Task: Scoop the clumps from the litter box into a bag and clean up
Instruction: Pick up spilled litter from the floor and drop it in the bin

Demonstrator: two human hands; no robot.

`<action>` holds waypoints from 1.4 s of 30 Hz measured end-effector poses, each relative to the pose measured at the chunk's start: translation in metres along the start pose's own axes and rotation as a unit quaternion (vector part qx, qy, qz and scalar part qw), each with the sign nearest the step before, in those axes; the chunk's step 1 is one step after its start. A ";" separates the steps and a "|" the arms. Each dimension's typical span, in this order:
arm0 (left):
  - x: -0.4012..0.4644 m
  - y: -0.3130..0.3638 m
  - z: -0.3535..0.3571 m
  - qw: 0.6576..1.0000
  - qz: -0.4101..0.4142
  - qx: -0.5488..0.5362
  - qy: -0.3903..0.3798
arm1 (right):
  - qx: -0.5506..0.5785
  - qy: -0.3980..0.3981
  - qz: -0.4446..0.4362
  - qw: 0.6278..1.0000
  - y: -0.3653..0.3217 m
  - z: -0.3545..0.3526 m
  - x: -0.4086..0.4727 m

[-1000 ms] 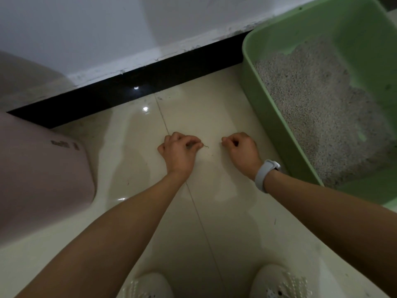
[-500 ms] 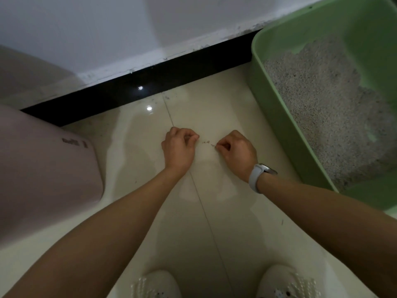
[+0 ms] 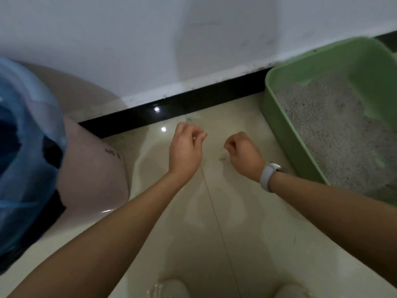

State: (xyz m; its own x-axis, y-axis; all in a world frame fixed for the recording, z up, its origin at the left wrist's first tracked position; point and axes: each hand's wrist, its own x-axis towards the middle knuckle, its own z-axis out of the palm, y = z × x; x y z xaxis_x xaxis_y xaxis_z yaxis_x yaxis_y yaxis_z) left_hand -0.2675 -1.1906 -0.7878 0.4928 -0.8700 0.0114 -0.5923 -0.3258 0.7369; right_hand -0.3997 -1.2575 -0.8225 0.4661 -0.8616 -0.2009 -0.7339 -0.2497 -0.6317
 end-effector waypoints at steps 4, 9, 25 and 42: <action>0.027 0.066 -0.051 0.991 0.100 -0.002 0.085 | 0.100 0.098 -0.078 0.987 -0.056 -0.056 0.022; 0.051 0.108 -0.145 0.971 0.115 0.029 0.205 | 0.196 0.174 -0.183 0.947 -0.145 -0.087 0.031; -0.002 0.000 -0.323 0.922 -0.064 0.339 0.175 | -0.033 -0.038 -0.404 0.913 -0.316 -0.005 -0.003; 0.039 0.076 -0.169 0.936 0.194 0.248 0.157 | 0.139 0.247 -0.285 0.916 -0.150 -0.089 0.025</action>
State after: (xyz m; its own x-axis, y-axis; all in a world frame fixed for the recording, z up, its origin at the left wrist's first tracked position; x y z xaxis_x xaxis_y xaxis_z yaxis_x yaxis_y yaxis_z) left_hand -0.1854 -1.1869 -0.6176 0.2965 -0.8326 0.4679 -0.9502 -0.2077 0.2325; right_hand -0.3223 -1.2806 -0.6657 0.4039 -0.7383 0.5402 -0.2557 -0.6581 -0.7082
